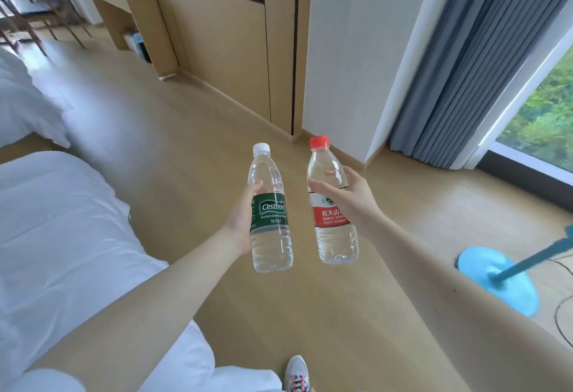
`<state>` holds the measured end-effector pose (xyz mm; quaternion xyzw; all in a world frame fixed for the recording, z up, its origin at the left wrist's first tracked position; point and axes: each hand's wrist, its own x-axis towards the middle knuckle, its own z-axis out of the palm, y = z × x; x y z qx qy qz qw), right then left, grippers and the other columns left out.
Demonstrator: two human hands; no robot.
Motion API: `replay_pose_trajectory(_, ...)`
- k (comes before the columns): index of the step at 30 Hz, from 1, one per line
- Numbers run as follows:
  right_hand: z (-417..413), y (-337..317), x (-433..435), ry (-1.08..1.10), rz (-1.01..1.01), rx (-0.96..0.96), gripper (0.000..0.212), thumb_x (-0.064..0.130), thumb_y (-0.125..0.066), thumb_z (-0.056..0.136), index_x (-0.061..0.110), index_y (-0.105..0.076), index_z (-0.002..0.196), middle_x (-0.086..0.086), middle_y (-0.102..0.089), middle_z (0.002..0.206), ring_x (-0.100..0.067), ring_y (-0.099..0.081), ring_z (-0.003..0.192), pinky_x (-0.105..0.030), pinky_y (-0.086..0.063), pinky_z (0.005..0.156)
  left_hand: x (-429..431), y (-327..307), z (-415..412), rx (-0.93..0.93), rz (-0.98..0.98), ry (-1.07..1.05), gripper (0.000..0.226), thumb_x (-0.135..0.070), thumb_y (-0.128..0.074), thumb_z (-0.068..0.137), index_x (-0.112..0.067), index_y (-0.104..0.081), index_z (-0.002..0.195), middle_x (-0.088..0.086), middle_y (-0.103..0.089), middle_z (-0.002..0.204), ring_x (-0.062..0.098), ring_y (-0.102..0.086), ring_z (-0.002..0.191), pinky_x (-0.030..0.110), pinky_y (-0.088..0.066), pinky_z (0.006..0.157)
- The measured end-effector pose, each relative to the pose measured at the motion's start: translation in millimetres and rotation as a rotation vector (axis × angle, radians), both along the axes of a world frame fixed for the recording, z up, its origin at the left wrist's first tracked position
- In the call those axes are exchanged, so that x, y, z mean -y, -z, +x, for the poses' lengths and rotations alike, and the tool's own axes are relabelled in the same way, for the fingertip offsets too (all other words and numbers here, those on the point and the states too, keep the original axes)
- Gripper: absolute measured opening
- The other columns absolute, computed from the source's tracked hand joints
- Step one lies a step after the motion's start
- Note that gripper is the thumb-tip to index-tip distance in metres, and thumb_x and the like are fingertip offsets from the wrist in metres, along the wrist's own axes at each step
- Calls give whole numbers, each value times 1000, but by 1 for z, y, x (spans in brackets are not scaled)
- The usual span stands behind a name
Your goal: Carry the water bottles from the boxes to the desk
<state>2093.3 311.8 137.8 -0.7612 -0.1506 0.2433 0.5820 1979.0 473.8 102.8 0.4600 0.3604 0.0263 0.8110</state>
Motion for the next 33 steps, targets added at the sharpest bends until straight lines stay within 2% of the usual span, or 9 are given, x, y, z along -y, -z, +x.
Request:
replay_pose_trajectory(5,23,-1,-60,-68,4,-20,47,41,-74,81,18,-56,118,-4,-70,100,-21,-71,86,-39,-58,80,-49,1,7,4,28,-39,47,-55,-50,89,-12,-66,98,8,-69,74,25,-66,67,36,-52,73)
replay_pose_trajectory(9,36,1,-107,-139,29,-55,47,41,-73,82,16,-56,118,-4,-71,97,-18,-71,79,-31,-57,69,-81,2,7,-6,58,-104,44,-53,-48,90,-13,-66,95,7,-70,71,23,-67,62,33,-52,66)
replay_pose_trajectory(15,62,6,-184,-299,21,-80,51,42,-71,84,14,-52,123,-8,-69,103,-21,-71,85,-35,-57,76,-134,9,13,-33,82,-251,50,-58,-52,86,-13,-68,101,12,-71,84,28,-67,79,45,-49,89)
replay_pose_trajectory(18,84,14,-226,-362,35,-98,50,39,-71,84,14,-53,122,-11,-67,108,-22,-70,86,-33,-57,74,-166,18,30,-41,79,-322,62,-61,-63,73,-13,-67,112,14,-71,93,31,-67,85,50,-47,94)
replay_pose_trajectory(19,92,17,-239,-379,36,-105,49,39,-72,84,14,-53,122,-12,-66,110,-23,-70,88,-34,-57,75,-176,20,37,-47,78,-343,63,-61,-64,71,-13,-66,113,14,-71,92,31,-68,84,49,-47,94)
replay_pose_trajectory(22,123,21,-282,-429,50,-136,51,39,-72,84,15,-54,125,-10,-65,114,-19,-70,88,-28,-56,71,-208,22,66,-70,98,-433,43,-53,-58,85,-15,-67,102,10,-71,79,27,-67,75,43,-49,86)
replay_pose_trajectory(25,157,18,-323,-478,76,-180,46,37,-71,85,15,-55,122,-6,-67,107,-14,-69,80,-21,-54,65,-239,19,96,-83,80,-511,39,-50,-58,86,-14,-67,97,10,-71,79,28,-67,75,46,-49,89)
replay_pose_trajectory(29,192,16,-374,-532,85,-209,49,45,-75,77,19,-57,114,-11,-67,111,-25,-71,91,-38,-58,83,-278,18,124,-105,19,-561,50,-54,-59,83,-13,-65,110,12,-69,90,28,-68,78,40,-53,79)
replay_pose_trajectory(33,212,15,-415,-566,119,-255,38,35,-70,86,15,-56,114,-14,-69,108,-23,-71,83,-34,-57,76,-311,17,139,-119,-3,-599,44,-53,-54,88,-13,-66,103,10,-70,84,26,-67,74,36,-54,72)
